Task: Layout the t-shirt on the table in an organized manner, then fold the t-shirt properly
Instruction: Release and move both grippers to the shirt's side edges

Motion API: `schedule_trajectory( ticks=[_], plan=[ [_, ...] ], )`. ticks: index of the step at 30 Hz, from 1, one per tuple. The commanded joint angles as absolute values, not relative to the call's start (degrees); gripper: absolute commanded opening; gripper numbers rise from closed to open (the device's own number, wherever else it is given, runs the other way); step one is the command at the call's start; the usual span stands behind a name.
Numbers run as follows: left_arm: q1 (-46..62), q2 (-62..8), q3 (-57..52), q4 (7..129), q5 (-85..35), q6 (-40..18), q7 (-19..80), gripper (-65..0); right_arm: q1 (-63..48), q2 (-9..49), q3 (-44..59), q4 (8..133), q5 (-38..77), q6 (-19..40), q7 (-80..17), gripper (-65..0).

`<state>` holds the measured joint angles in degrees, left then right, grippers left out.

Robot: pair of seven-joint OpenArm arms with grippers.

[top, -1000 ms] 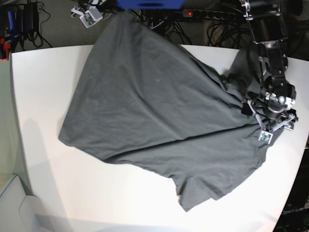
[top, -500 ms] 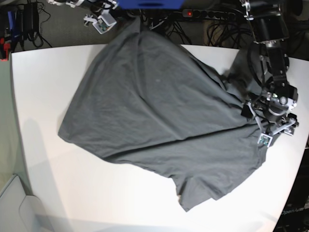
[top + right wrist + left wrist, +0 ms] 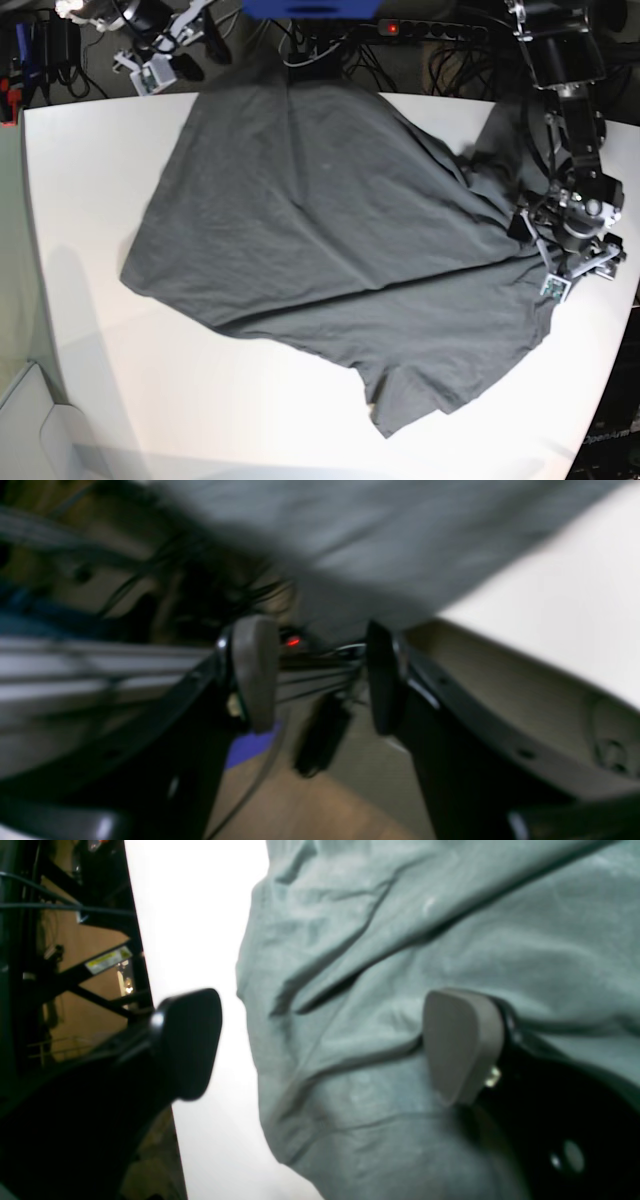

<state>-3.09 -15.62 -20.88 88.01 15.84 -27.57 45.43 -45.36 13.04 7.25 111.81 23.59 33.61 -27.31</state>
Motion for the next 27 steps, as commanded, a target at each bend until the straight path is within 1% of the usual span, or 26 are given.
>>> schedule_trajectory(
  ticks=[1,5,6,7,8,9,11,14,16,17,18,19,20,21,24,27],
  plan=[
    [-2.77,-16.48,-21.14,88.84,15.78,-27.3,44.88,-3.2,-44.35,12.79,8.4,112.75,24.48,34.15,-25.8,-35.2],
    [0.84,-15.87,-21.14,90.33,15.78,-27.3,44.88,-3.2,-37.23,12.18,9.98,112.75,24.48,34.15,-26.33,-35.5],
    [1.8,-15.87,-21.14,91.03,15.78,-27.3,45.05,-3.4,-35.03,12.18,9.98,112.75,24.48,34.15,-27.65,-36.5],
    [2.59,-15.69,-21.14,91.47,15.78,-27.3,45.93,-3.8,-32.4,12.18,9.98,112.75,24.48,34.15,-29.49,-38.0],
    [3.3,-15.08,-21.23,92.26,15.78,-27.3,47.08,-5.7,-28.53,12.18,9.54,112.75,24.48,34.15,-32.31,-40.3],
    [3.91,-14.37,-21.32,93.41,15.78,-27.3,48.22,-9.1,-24.66,12.44,9.45,112.66,24.48,34.15,-35.82,-43.7],
    [5.58,-12.7,-23.08,95.78,15.78,-27.3,49.98,-20.0,-16.66,12.26,9.45,111.96,24.4,34.15,-43.3,-51.4],
    [7.43,-8.66,-26.95,100.44,16.31,-27.3,52.53,-43.9,-4.09,12.26,9.27,108.44,24.4,34.15,-54.2,-64.8],
    [8.04,-6.99,-29.23,103.08,16.31,-27.21,54.99,-57.8,2.86,12.44,7.87,103.87,24.4,34.15,-58.24,-65.0],
    [8.4,-6.64,-30.29,104.22,16.31,-27.21,56.66,-63.5,5.76,12.53,6.55,101.32,24.4,34.15,-58.95,-65.0],
    [8.84,-6.46,-31.16,105.19,16.4,-27.21,58.42,-65.0,7.96,12.62,5.32,98.77,24.4,34.15,-58.77,-65.0],
    [9.27,-6.46,-31.78,105.98,16.4,-27.21,60.09,-64.8,9.54,12.62,4.26,96.48,24.4,34.15,-58.77,-65.0],
    [9.8,-6.37,-32.48,106.77,16.4,-27.21,61.49,-62.8,10.86,12.62,3.12,94.11,24.48,34.24,-58.77,-65.0],
    [10.42,-6.37,-33.27,107.38,16.4,-27.21,62.46,-62.1,11.91,12.35,1.71,92.09,24.48,34.33,-58.77,-65.0],
    [11.91,-6.29,-34.68,107.47,16.4,-27.21,63.6,-64.3,13.49,12.18,-3.65,88.31,24.48,34.33,-58.15,-65.0],
    [13.23,-6.37,-34.95,106.68,16.4,-26.95,62.99,-64.6,13.58,12.09,-8.92,85.05,24.48,34.33,-53.32,-65.0]
  ],
)
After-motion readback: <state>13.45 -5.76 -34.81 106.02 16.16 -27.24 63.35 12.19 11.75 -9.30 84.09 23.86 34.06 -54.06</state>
